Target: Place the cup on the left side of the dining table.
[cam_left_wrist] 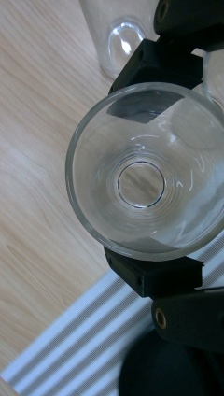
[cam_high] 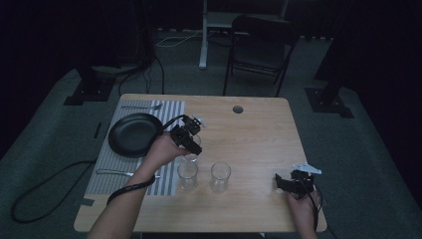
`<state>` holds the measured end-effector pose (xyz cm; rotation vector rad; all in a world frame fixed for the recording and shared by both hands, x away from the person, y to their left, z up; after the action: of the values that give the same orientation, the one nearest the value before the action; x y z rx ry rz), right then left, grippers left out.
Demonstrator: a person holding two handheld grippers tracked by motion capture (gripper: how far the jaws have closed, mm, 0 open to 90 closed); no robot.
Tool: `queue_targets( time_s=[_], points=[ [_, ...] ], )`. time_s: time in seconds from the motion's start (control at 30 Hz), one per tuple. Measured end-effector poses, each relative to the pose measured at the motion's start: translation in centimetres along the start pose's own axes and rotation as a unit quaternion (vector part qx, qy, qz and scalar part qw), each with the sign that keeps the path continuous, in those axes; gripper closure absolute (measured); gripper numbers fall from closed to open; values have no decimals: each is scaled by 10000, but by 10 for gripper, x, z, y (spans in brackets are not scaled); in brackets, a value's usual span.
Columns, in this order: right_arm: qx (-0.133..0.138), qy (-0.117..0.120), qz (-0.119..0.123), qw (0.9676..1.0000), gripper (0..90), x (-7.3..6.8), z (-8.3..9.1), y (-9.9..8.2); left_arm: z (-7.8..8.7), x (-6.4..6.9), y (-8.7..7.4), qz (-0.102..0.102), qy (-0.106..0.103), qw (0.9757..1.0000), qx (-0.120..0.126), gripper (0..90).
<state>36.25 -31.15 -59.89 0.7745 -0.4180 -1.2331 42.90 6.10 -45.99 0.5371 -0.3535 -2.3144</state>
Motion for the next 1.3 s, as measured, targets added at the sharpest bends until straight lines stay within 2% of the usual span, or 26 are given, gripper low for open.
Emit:
queue_targets(
  time_s=[0.33,0.6,0.73,1.0,1.07,1.3],
  points=[
    [2,1,-5,10000,125,0,0,0,4,-24,-26,258,50,9996,-119,287],
    [0,0,0,10000,125,0,0,0,0,-37,-46,387,93,9990,-192,287],
    [0,-1,1,10000,125,0,0,0,-5,-45,-58,521,70,9983,-266,287],
    [1,-2,0,10000,125,0,0,0,-12,-57,-75,543,155,9974,-443,287],
    [1,-2,1,10000,125,0,0,0,-13,-60,-77,539,212,9973,-459,287],
    [1,-2,1,10000,125,0,0,0,-14,-66,-82,581,197,9969,-489,287]
  ],
)
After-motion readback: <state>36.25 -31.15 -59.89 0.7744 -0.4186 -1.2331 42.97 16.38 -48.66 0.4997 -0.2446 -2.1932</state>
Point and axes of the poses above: each handheld gripper's, and its own axes: z roughly backward along the jaws, y roughly out of its top, x roughly to its right, the point moved 7 cm from there along -z, roughly forward along the jaws, and after that the axes turned 9 degrees about y, right-handed, at the moved point
